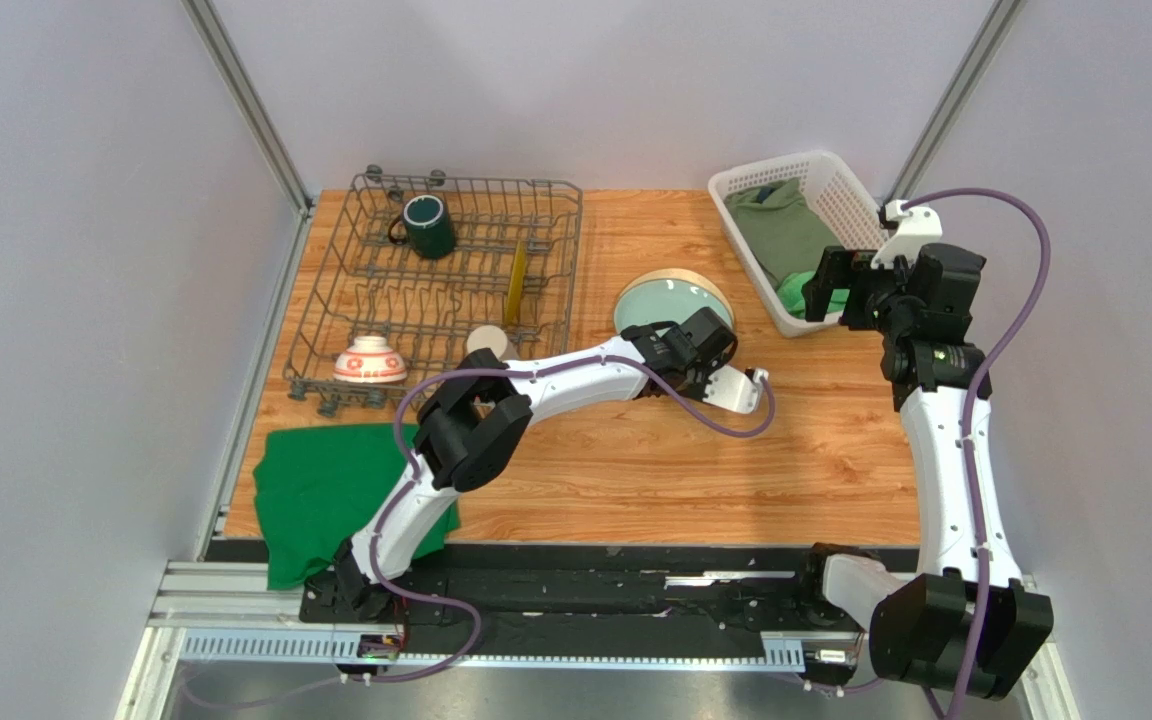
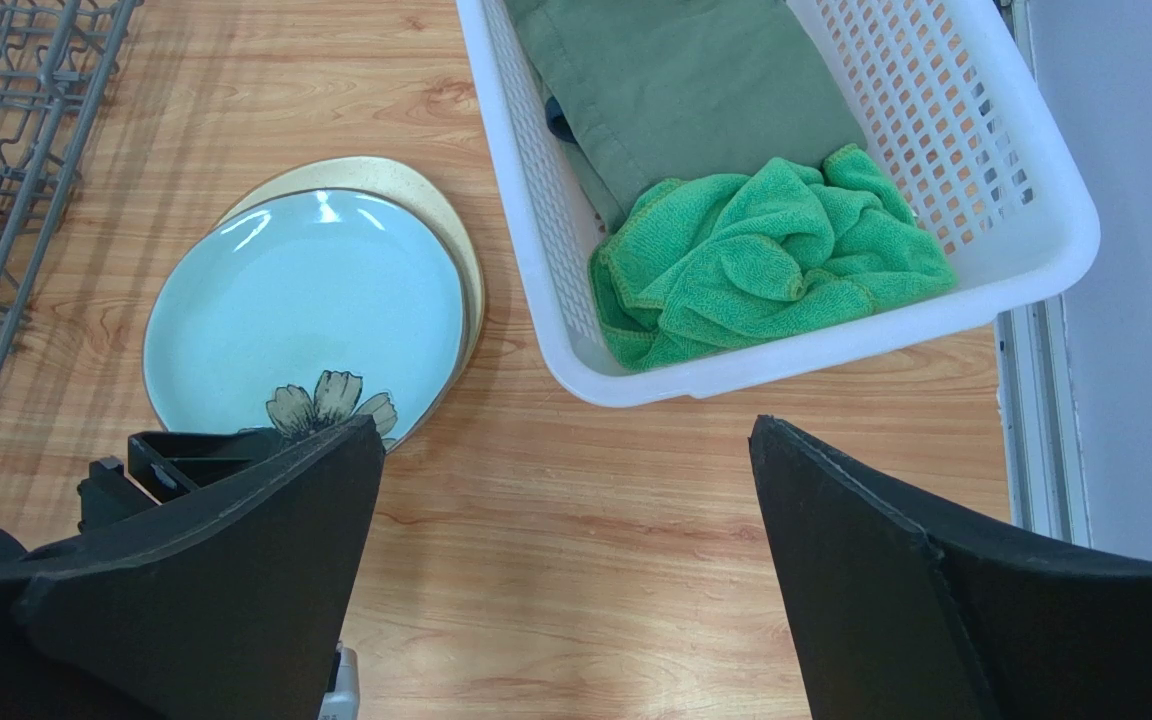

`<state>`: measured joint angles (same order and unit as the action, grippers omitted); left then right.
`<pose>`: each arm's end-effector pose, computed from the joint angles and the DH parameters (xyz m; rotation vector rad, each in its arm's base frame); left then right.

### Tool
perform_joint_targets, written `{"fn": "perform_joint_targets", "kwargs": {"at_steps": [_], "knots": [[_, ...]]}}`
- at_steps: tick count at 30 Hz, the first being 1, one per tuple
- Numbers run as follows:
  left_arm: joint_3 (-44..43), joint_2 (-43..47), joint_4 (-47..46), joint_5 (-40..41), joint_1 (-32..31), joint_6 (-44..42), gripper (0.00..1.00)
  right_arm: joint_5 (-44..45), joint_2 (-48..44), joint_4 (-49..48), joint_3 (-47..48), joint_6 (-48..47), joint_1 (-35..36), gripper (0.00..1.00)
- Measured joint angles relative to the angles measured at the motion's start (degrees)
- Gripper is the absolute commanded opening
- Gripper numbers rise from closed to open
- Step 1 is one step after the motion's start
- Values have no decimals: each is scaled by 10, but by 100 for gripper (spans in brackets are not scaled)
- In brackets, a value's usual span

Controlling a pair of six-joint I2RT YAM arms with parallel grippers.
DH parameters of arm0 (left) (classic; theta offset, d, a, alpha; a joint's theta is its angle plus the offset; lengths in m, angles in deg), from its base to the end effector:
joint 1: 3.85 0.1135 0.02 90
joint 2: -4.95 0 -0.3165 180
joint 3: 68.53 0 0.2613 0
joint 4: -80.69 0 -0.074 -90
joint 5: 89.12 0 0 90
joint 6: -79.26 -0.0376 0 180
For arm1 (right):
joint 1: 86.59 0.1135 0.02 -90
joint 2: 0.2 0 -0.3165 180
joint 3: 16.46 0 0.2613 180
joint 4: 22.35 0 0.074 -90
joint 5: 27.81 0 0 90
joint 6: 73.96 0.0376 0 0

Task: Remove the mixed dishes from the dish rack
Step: Place the plate at the center of the board.

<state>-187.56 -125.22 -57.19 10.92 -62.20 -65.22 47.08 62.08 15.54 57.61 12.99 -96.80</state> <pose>0.2926 -0.4622 0.2159 2.0334 1.4373 0.1906 0.2258 -0.0307 0.3985 -0.0403 2.0111 0.1198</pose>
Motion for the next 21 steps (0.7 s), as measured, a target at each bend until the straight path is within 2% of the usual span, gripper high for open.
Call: {"fn": "perform_joint_targets", "kwargs": {"at_steps": [21], "knots": [[-27,-22,21,-5,6,-13,43,0,0,0,0,0,-2,99]]}}
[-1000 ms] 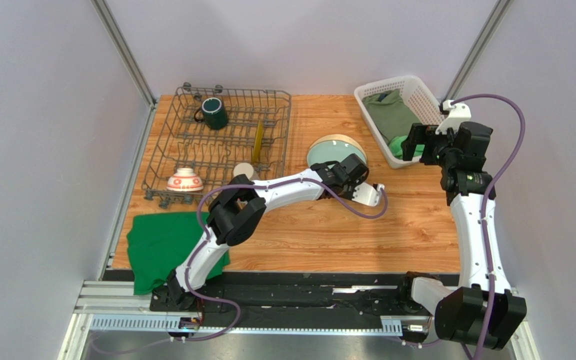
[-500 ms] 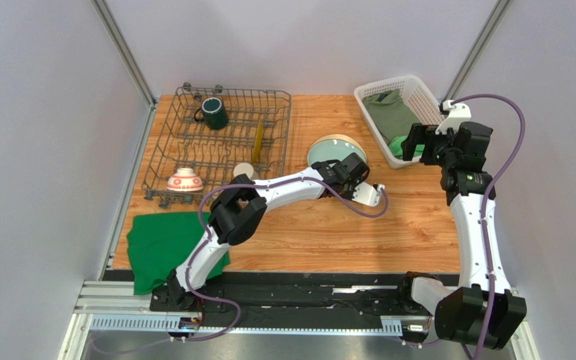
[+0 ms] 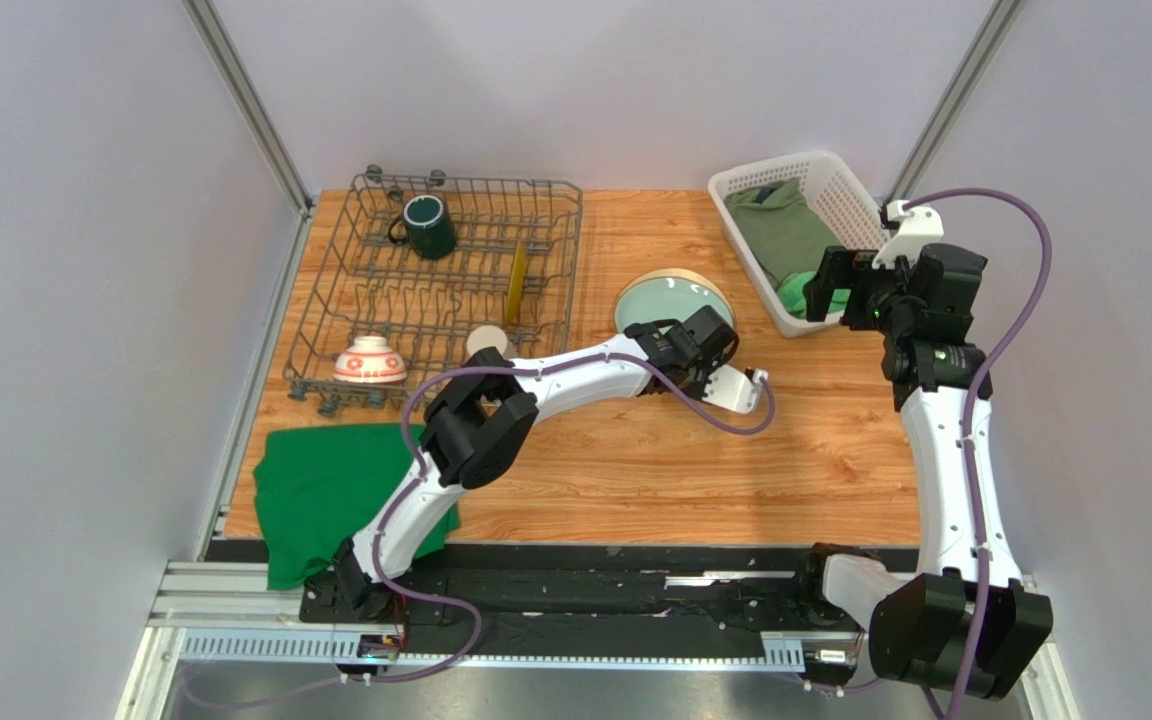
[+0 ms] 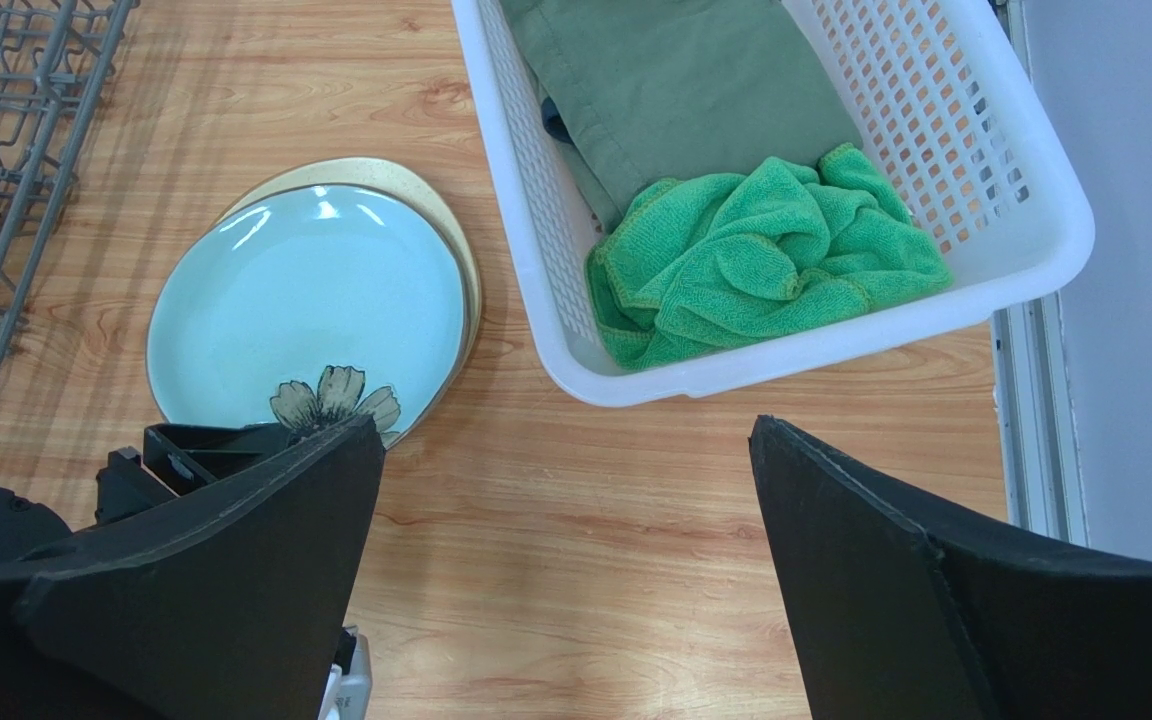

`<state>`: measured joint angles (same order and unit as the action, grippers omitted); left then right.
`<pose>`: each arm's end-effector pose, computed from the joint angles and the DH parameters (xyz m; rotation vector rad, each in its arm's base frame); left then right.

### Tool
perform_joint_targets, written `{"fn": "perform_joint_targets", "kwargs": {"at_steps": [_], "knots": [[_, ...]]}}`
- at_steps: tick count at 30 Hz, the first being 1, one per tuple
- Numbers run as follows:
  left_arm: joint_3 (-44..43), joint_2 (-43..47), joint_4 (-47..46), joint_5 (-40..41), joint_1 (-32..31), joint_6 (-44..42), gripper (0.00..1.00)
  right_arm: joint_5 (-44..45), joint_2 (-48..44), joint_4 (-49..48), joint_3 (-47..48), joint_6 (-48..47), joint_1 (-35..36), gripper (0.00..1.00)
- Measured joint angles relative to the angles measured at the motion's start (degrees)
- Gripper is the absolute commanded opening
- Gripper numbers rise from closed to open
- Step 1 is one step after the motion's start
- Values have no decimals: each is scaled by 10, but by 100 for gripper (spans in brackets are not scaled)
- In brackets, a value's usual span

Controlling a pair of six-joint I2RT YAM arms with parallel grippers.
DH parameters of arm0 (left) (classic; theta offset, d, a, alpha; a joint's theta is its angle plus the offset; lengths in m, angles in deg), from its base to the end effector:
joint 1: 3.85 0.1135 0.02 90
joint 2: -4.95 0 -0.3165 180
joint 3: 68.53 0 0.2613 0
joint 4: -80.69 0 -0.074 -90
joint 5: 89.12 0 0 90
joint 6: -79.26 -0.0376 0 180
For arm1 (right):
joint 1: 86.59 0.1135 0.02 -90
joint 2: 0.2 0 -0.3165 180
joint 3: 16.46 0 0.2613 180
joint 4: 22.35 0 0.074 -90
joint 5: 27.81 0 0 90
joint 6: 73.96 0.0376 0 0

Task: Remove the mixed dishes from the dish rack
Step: Place the plate at the center of the board.

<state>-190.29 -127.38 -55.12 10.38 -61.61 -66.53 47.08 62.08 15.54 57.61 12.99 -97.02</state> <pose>0.3008 -0.4654 0.2088 2.0696 1.4350 0.1954 0.2256 -0.0316 0.3985 -0.0365 2.0111 0.1173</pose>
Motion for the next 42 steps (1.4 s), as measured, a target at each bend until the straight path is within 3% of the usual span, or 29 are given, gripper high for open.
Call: {"fn": "perform_joint_targets", "kwargs": {"at_steps": [38,42], "knots": [[0,-5,-11,13,7,-17,45,-5,4,0,0,0,-4,99],[0,-5,-11,12,9,-20,52,-5,4,0,0,0,-5,99]]}}
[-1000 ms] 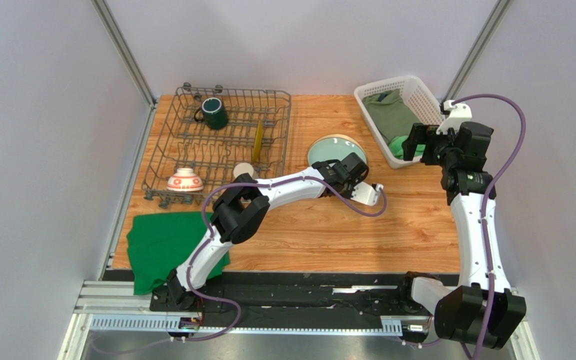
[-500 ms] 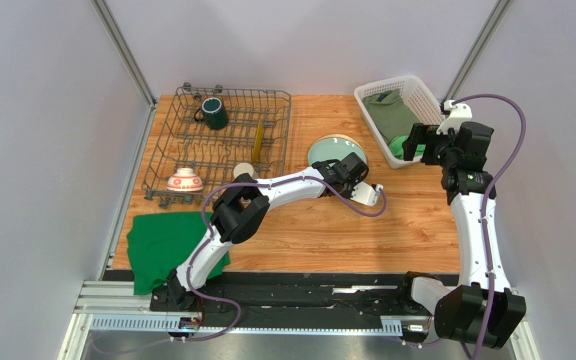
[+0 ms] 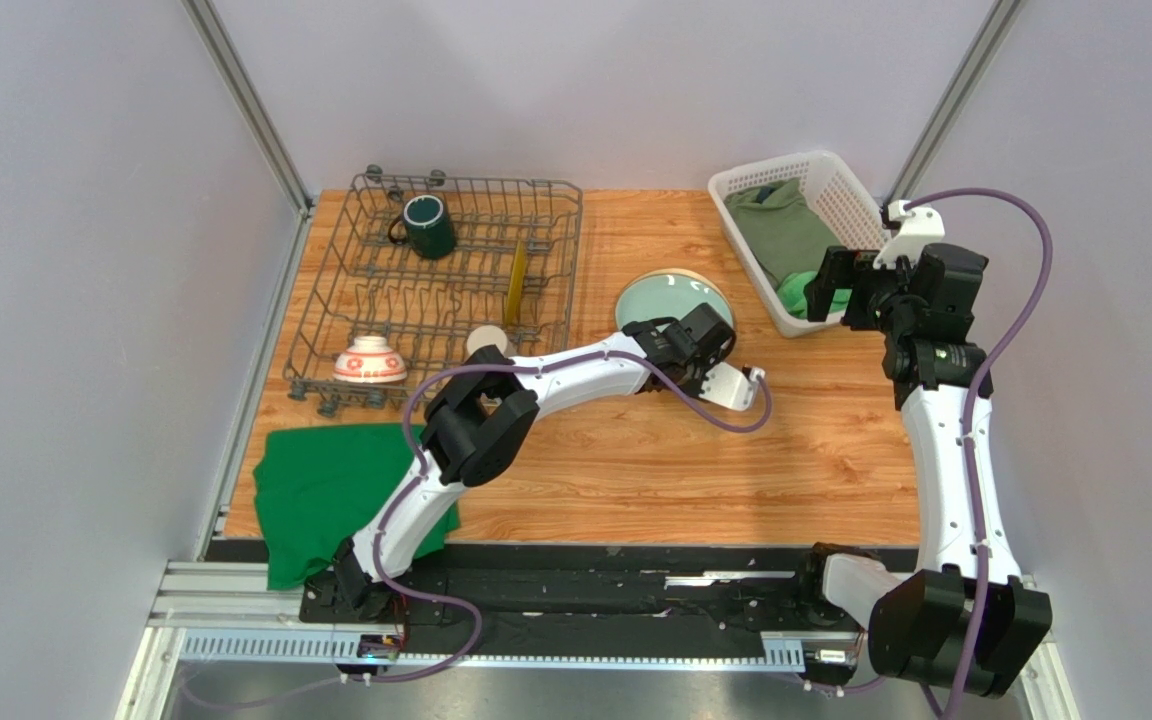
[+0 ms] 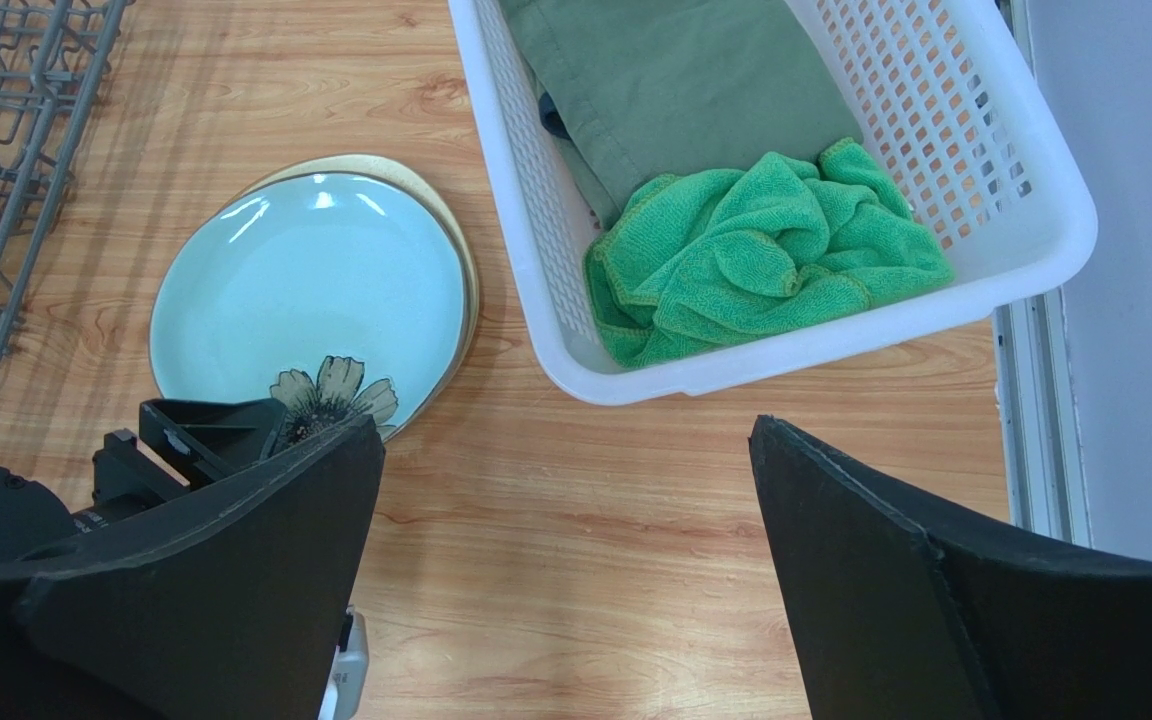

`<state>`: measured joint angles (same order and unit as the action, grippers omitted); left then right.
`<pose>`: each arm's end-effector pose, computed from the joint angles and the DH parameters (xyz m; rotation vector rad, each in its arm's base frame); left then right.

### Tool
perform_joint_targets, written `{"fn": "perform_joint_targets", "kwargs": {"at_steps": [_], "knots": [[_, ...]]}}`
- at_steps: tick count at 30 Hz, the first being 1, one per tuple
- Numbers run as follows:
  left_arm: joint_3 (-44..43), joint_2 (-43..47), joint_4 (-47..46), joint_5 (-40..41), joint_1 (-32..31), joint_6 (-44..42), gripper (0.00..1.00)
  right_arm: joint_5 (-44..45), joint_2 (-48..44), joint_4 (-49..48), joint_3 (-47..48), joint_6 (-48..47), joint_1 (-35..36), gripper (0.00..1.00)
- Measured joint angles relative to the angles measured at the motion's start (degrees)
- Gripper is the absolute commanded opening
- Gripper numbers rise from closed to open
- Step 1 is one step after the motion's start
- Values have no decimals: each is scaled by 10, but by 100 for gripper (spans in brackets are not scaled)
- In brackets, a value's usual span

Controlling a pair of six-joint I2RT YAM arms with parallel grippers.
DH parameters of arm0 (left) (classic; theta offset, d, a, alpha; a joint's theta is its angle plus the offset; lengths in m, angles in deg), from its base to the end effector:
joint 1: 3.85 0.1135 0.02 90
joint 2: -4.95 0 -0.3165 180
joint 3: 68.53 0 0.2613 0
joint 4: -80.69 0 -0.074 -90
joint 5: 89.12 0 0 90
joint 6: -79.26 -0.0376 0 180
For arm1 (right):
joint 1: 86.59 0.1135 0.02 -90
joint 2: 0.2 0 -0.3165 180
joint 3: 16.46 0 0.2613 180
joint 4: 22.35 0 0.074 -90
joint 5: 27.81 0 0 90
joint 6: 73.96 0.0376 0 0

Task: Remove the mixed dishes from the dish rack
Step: Place the plate at the center of the board.

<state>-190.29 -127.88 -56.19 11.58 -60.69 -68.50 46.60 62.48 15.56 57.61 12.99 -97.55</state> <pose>0.3102 -0.4621 0.2055 2.0697 1.4189 0.2414 0.2272 -0.0337 0.3971 -0.0312 2.0172 0.1215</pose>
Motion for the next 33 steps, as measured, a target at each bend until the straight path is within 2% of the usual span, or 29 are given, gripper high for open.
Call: {"fn": "perform_joint_targets", "kwargs": {"at_steps": [11,12,13,14,15,33], "knots": [[-4,0,2,-1,8,-5,59,-1,0,0,0,0,0,99],[-6,0,3,-1,8,-5,70,-1,0,0,0,0,-1,99],[-8,0,4,-1,8,-5,71,-2,0,0,0,0,-1,99],[-9,0,5,0,9,-6,80,-2,0,0,0,0,-1,99],[-11,0,4,-1,9,-6,84,-2,0,0,0,0,-1,99],[-15,5,25,-23,14,1,86,-6,0,0,0,0,-3,99]]}}
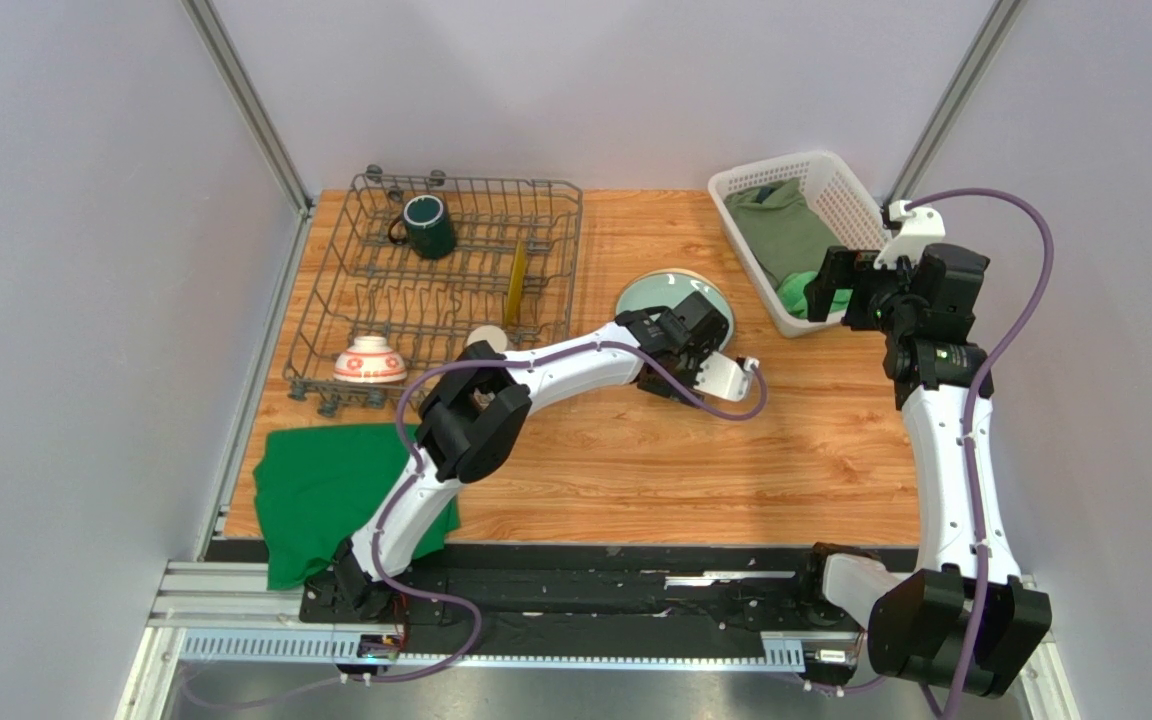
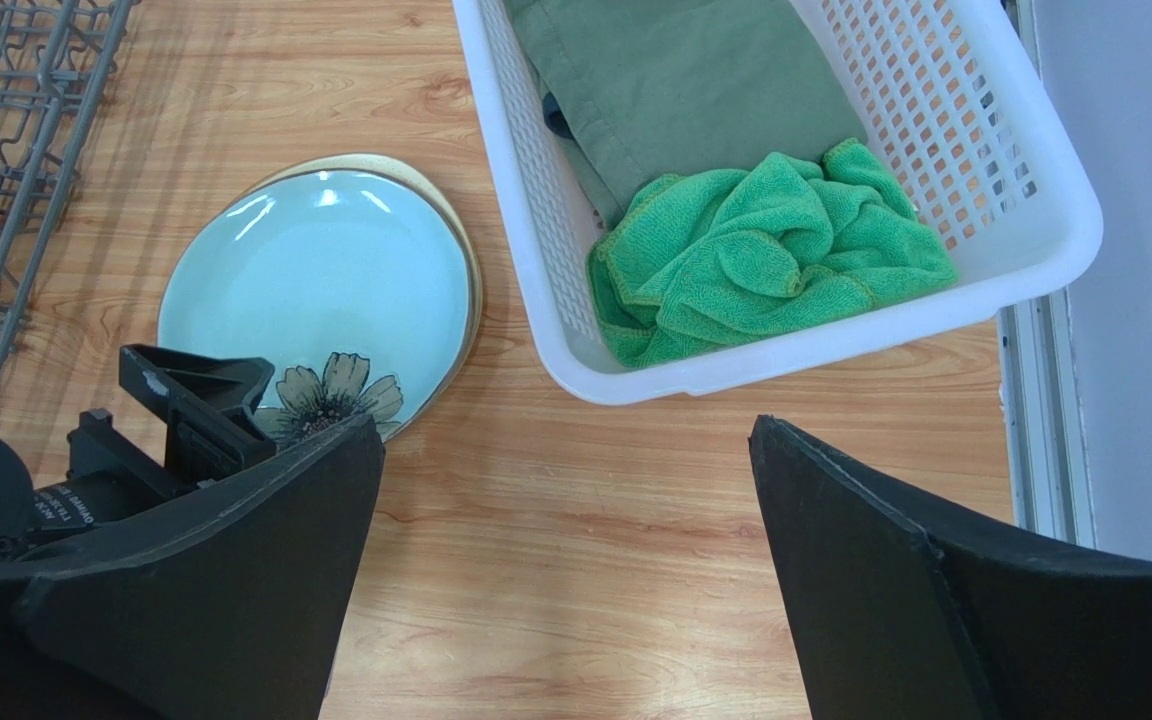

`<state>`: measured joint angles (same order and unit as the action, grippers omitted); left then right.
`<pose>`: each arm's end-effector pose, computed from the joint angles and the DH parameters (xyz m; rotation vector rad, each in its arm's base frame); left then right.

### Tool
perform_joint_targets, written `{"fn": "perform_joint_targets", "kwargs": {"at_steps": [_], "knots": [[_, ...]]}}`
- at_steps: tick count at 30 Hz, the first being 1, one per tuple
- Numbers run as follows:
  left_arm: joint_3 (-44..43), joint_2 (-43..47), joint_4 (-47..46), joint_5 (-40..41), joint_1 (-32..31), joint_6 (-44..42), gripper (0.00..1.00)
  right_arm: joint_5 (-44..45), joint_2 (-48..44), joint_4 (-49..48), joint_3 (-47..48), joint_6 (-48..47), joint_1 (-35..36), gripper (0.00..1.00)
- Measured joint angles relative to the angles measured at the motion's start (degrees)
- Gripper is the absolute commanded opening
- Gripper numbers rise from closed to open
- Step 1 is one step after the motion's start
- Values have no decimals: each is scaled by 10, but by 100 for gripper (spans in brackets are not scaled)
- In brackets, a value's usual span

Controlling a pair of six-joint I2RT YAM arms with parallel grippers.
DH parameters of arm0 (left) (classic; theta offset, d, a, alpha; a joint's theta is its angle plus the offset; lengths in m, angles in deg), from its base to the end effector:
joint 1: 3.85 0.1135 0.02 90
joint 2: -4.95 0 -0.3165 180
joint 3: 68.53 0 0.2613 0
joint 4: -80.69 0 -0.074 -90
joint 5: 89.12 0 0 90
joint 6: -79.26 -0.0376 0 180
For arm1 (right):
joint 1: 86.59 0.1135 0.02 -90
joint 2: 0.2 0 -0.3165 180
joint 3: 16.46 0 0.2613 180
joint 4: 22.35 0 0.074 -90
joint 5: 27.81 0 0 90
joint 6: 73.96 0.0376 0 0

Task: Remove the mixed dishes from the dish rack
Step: Place the plate at the center of the board, then pick up the plate from the dish rack.

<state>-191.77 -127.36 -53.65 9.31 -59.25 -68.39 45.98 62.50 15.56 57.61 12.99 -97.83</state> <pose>0.3199 -0.4539 0.2156 2.0711 1.4404 0.2016 0.2272 -0.0344 0.3971 -0.0330 2.0164 0.1294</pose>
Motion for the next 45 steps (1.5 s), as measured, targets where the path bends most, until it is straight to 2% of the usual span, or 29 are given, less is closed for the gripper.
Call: {"fn": "perform_joint_targets", "kwargs": {"at_steps": [5,8,14,22,27,32,38,45], "knots": [[59,49,6,-12,0,16,86,-4,0,0,0,0,-1,99],[104,116,4,-16,1,34,86,-5,0,0,0,0,-1,99],[127,212,-4,-20,11,70,86,-10,8,0,0,0,-1,99],[144,313,-53,18,76,153,85,-19,13,2,0,0,-1,99],[151,326,-66,75,137,226,85,-24,14,2,0,0,-1,99],[155,326,-69,102,193,288,80,-24,17,2,0,0,-1,99],[155,324,-65,104,242,348,78,-24,18,2,0,0,-1,99],[155,289,-47,68,276,396,77,-24,18,4,0,0,-1,99]]}}
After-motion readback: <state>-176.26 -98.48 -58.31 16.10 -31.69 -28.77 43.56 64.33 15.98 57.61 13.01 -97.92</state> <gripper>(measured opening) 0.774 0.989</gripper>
